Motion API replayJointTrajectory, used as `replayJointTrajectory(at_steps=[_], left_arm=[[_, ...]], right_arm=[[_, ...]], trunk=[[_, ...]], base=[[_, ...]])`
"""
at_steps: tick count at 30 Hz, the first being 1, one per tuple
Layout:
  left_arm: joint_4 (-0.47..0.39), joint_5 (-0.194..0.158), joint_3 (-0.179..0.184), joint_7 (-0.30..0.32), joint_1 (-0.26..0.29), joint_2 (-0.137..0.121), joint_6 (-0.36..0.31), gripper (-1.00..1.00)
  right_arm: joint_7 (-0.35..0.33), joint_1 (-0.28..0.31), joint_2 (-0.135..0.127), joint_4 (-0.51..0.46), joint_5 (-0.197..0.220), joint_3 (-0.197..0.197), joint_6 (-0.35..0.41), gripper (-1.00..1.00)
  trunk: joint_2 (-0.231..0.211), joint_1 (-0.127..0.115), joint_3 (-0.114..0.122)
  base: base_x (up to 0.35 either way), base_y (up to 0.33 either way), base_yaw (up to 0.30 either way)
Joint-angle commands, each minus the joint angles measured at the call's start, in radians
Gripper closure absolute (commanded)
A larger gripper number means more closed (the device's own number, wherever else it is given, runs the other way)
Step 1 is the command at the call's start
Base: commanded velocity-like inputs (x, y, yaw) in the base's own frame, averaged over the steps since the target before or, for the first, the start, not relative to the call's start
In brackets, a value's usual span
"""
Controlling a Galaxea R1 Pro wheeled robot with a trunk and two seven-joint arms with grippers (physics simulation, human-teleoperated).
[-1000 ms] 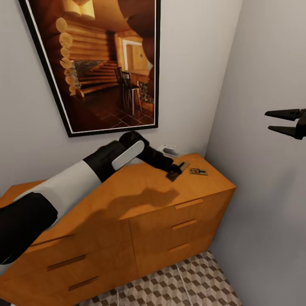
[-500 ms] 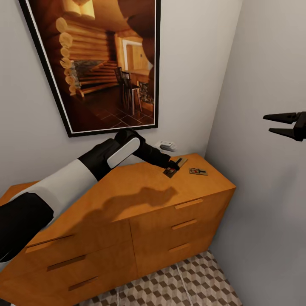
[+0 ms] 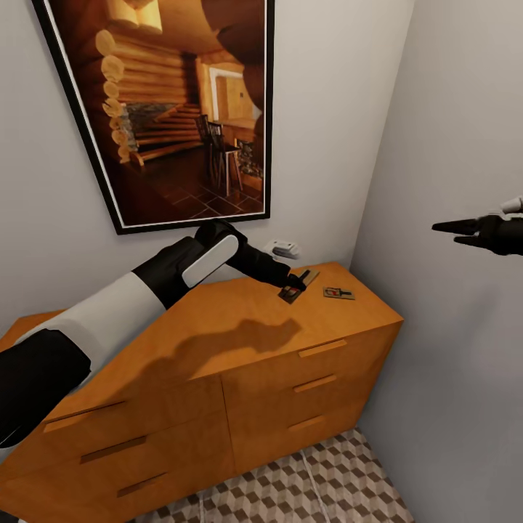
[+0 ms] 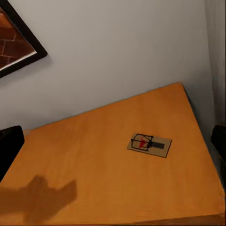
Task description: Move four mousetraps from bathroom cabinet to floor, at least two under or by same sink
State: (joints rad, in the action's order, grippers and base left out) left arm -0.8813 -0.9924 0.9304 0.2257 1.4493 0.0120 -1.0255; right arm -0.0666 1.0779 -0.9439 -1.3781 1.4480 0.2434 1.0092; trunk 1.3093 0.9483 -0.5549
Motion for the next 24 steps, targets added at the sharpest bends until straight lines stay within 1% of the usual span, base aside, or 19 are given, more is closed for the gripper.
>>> replayJointTrajectory(at_steps=[1,3,5,9,10,12,13,14,15,16,17,18,19,20,21,23,24], left_arm=[[0.001,0.009,0.000,0.014,0.001,0.000,-0.001,1.00],[0.001,0.009,-0.001,0.014,0.001,0.000,-0.001,1.00],[-0.001,0.008,-0.002,0.014,0.001,0.000,-0.001,1.00],[-0.002,0.006,-0.006,0.015,0.000,0.001,0.000,1.00],[-0.002,0.006,-0.014,0.016,0.000,0.002,0.000,1.00],[-0.002,0.006,-0.031,0.016,0.000,0.003,0.001,1.00],[-0.002,0.006,-0.047,0.016,0.000,0.004,0.001,1.00],[-0.003,0.006,-0.054,0.016,0.000,0.005,0.001,1.00],[-0.005,0.007,-0.068,0.017,0.000,0.005,0.001,1.00],[-0.005,0.007,-0.073,0.017,0.000,0.005,0.001,1.00],[-0.007,0.007,-0.082,0.017,0.000,0.006,0.001,1.00],[-0.007,0.007,-0.087,0.017,0.000,0.005,0.001,1.00],[-0.007,0.007,-0.089,0.017,0.000,0.005,0.000,1.00],[-0.008,0.006,-0.092,0.017,0.000,0.005,0.000,1.00],[-0.008,0.006,-0.094,0.017,0.000,0.005,0.000,1.00],[-0.010,0.000,-0.102,0.017,0.000,0.004,0.000,1.00],[-0.012,-0.002,-0.104,0.017,0.000,0.004,-0.001,1.00]], right_arm=[[-0.007,0.002,-0.001,-0.001,-0.021,0.005,0.002,-1.00],[-0.008,0.002,0.001,-0.003,-0.061,0.011,0.001,-1.00],[-0.008,0.002,0.002,-0.004,-0.074,0.012,0.001,-1.00],[-0.011,0.001,0.007,-0.007,-0.080,0.016,0.000,-1.00],[-0.010,0.001,0.014,-0.007,-0.080,0.020,0.000,-1.00],[-0.009,0.000,0.041,-0.007,-0.083,0.039,-0.002,-1.00],[-0.005,0.000,0.068,-0.007,-0.087,0.058,-0.003,-1.00],[-0.003,0.000,0.084,-0.007,-0.089,0.068,-0.003,-1.00],[0.007,-0.001,0.117,-0.007,-0.093,0.086,-0.003,-1.00],[0.014,-0.001,0.133,-0.007,-0.097,0.093,-0.004,-1.00],[0.034,-0.001,0.162,-0.007,-0.107,0.104,-0.004,-1.00],[0.059,-0.001,0.190,-0.006,-0.119,0.111,-0.005,-1.00],[0.072,-0.001,0.203,-0.005,-0.126,0.113,-0.006,-1.00],[0.099,-0.001,0.230,-0.005,-0.137,0.117,-0.006,-1.00],[0.111,-0.001,0.243,-0.005,-0.141,0.118,-0.007,-1.00],[0.151,-0.001,0.293,-0.005,-0.152,0.121,-0.007,-1.00],[0.158,-0.001,0.305,-0.005,-0.153,0.122,-0.007,-1.00]], trunk=[[0.001,0.000,-0.001],[0.001,0.000,-0.001],[0.001,0.000,-0.001],[0.001,0.000,-0.001],[0.001,0.000,-0.001],[0.001,0.000,-0.001],[0.001,0.000,-0.001],[0.001,0.000,-0.001],[0.001,0.000,-0.001],[0.001,0.000,-0.001],[0.001,0.000,-0.001],[0.001,0.000,-0.001],[0.001,0.000,-0.001],[0.001,0.000,-0.001],[0.001,0.000,-0.001],[0.001,0.000,-0.001],[0.001,0.000,-0.001]], base=[[0.000,0.000,0.000],[0.000,0.000,0.000],[0.000,0.000,0.000],[-0.016,0.075,0.000],[-0.056,0.196,0.000],[-0.087,0.230,0.000],[-0.138,0.232,0.000],[-0.158,0.227,0.000],[-0.191,0.219,0.000],[-0.203,0.215,0.000],[-0.221,0.211,0.000],[-0.227,0.204,0.000],[-0.210,0.187,0.000],[-0.144,0.128,0.000],[-0.115,0.102,0.000],[-0.061,0.054,0.000],[-0.038,0.033,0.000]])
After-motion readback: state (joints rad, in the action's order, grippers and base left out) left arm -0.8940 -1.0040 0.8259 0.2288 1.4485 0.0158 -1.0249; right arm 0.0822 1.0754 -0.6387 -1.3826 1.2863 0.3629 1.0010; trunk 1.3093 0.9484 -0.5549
